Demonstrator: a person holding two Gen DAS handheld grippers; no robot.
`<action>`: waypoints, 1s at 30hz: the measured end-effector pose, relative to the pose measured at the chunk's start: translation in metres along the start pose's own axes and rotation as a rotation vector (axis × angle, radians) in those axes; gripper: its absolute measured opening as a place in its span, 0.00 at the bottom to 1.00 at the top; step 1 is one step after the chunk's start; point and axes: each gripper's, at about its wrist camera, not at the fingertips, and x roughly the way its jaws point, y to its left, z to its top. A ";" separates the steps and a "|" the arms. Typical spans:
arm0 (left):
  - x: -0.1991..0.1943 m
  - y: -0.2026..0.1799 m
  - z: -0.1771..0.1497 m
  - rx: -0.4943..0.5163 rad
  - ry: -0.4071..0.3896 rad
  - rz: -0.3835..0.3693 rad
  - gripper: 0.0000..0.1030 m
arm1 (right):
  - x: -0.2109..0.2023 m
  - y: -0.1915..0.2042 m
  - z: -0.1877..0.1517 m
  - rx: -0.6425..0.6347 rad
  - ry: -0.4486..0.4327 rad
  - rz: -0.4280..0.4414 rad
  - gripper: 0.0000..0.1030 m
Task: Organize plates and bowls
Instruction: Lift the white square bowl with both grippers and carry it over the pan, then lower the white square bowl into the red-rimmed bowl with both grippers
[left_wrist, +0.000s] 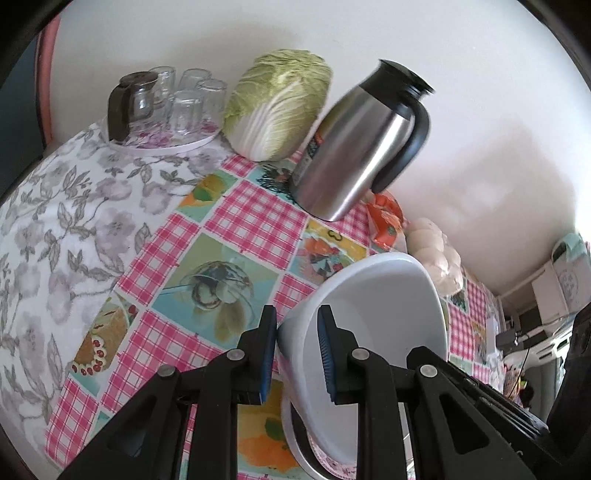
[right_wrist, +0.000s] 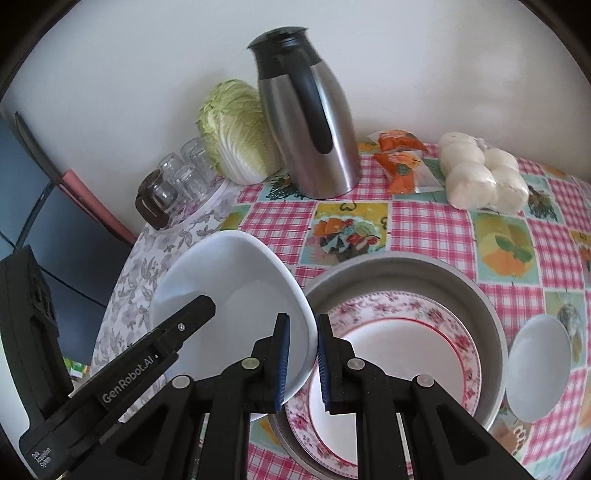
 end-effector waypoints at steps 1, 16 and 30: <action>0.000 -0.002 -0.001 0.002 0.001 -0.002 0.22 | -0.002 -0.004 -0.002 0.013 -0.001 0.004 0.15; -0.024 -0.040 -0.012 0.098 -0.045 -0.006 0.22 | -0.048 -0.032 -0.020 0.098 -0.124 0.092 0.15; -0.040 -0.081 -0.033 0.170 -0.072 -0.025 0.22 | -0.088 -0.066 -0.033 0.166 -0.199 0.114 0.17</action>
